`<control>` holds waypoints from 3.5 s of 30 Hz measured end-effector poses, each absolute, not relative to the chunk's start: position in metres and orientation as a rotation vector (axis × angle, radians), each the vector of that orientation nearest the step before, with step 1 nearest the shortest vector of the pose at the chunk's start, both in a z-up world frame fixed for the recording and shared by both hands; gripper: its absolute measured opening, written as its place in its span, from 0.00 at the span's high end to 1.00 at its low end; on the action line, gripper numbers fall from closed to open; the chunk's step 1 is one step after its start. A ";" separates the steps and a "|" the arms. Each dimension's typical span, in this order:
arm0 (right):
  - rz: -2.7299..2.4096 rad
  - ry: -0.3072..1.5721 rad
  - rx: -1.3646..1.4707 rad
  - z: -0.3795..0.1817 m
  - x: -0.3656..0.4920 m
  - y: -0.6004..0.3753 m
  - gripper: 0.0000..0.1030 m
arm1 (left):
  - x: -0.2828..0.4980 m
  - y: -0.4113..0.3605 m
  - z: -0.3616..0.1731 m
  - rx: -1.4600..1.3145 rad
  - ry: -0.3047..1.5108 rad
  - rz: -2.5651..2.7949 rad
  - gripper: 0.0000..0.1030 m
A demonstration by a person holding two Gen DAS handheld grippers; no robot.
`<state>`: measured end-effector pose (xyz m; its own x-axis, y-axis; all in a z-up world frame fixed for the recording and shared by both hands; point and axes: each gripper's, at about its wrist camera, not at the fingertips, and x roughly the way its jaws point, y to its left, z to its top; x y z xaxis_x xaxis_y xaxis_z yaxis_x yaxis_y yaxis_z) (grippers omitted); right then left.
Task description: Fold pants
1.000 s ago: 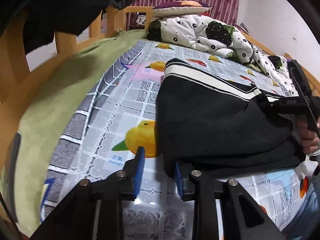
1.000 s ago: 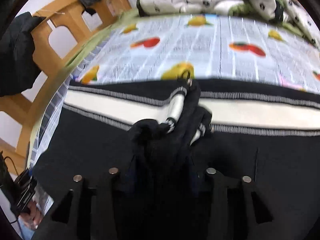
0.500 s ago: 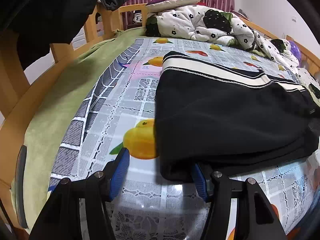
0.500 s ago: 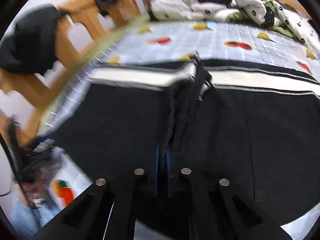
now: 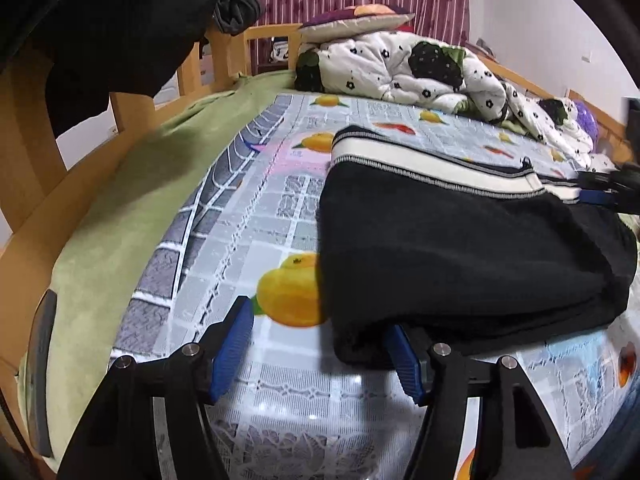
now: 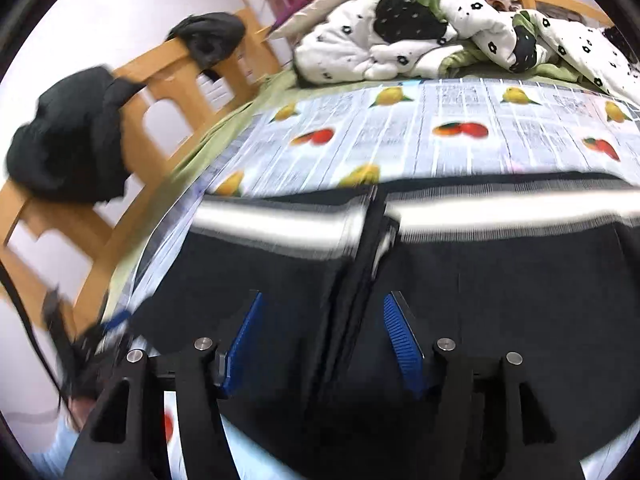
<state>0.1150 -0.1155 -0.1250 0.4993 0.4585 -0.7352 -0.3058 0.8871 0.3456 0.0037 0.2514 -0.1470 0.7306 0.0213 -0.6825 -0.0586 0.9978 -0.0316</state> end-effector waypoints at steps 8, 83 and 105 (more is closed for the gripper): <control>0.378 1.131 0.123 -0.175 0.208 -0.078 0.76 | 0.013 0.256 -0.148 -0.060 0.740 0.050 0.60; -0.004 0.749 0.021 -0.123 0.009 -0.310 0.54 | 0.050 0.050 -0.013 -0.160 0.618 -0.087 0.89; 0.138 0.791 0.209 -0.119 -0.018 -0.401 0.49 | 0.023 -0.112 -0.097 -0.063 0.772 -0.548 0.23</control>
